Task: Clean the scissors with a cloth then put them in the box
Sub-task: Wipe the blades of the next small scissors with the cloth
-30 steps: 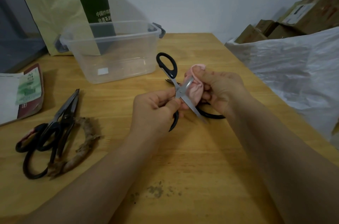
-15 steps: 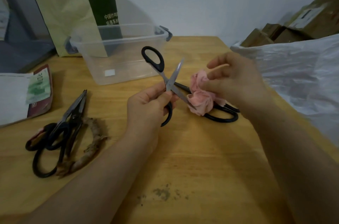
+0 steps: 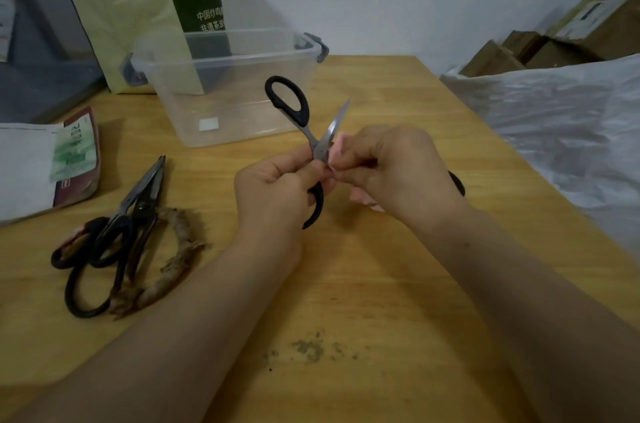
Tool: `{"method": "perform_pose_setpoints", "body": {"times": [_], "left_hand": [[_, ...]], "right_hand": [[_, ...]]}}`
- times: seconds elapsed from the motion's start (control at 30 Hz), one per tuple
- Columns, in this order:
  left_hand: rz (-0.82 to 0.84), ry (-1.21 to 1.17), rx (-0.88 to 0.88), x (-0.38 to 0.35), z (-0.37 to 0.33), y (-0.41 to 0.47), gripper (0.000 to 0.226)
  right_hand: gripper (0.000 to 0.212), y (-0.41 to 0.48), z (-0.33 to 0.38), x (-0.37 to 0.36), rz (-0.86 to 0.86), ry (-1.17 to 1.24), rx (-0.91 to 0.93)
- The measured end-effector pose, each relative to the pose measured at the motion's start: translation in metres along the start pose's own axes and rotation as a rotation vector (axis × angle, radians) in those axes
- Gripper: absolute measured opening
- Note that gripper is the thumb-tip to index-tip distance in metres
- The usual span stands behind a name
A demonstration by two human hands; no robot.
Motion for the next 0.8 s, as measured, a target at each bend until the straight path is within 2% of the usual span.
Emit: {"method": "perform_pose_setpoints", "body": {"times": [0.07, 0.1, 0.17, 0.3, 0.4, 0.5, 0.57, 0.67, 0.8], "left_hand": [[-0.036, 0.000, -0.025, 0.004, -0.006, 0.001, 0.021], [-0.052, -0.009, -0.036, 0.007, -0.009, 0.003, 0.021], [-0.069, -0.042, -0.046, 0.009, -0.012, 0.005, 0.024], [-0.078, -0.006, -0.060, 0.010, -0.014, 0.005, 0.020], [-0.071, 0.017, -0.059, 0.008, -0.012, 0.005, 0.019], [-0.038, 0.060, -0.074, 0.002, -0.011, 0.002, 0.025], [-0.022, 0.054, -0.064, 0.000, -0.009, 0.000, 0.024], [-0.051, -0.005, -0.017, 0.005, -0.005, 0.003, 0.020], [-0.132, -0.079, -0.010, 0.017, -0.008, 0.007, 0.020]], "right_hand": [[0.008, -0.002, -0.012, -0.010, 0.125, -0.077, -0.087], [0.011, -0.004, -0.019, -0.011, 0.152, -0.034, -0.155], [0.021, -0.008, -0.029, 0.003, 0.082, 0.122, -0.274], [0.013, -0.008, -0.029, 0.042, -0.088, 0.151, -0.264], [0.023, -0.008, -0.027, 0.048, -0.164, 0.301, -0.261], [0.014, -0.008, -0.012, 0.029, -0.143, 0.414, -0.209], [0.019, -0.007, -0.010, 0.015, -0.092, 0.380, -0.217], [0.020, -0.008, -0.026, 0.001, 0.034, 0.324, -0.342], [0.012, -0.005, -0.031, 0.010, 0.056, -0.063, -0.251]]}}
Point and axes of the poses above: each hand's wrist, its own y-axis towards the middle knuckle, its own x-axis out of the back of the hand, z = x × y, the point moved 10 cm from there along y, towards the middle knuckle, and after that the axes turned 4 degrees about y, right-handed, at the moved point
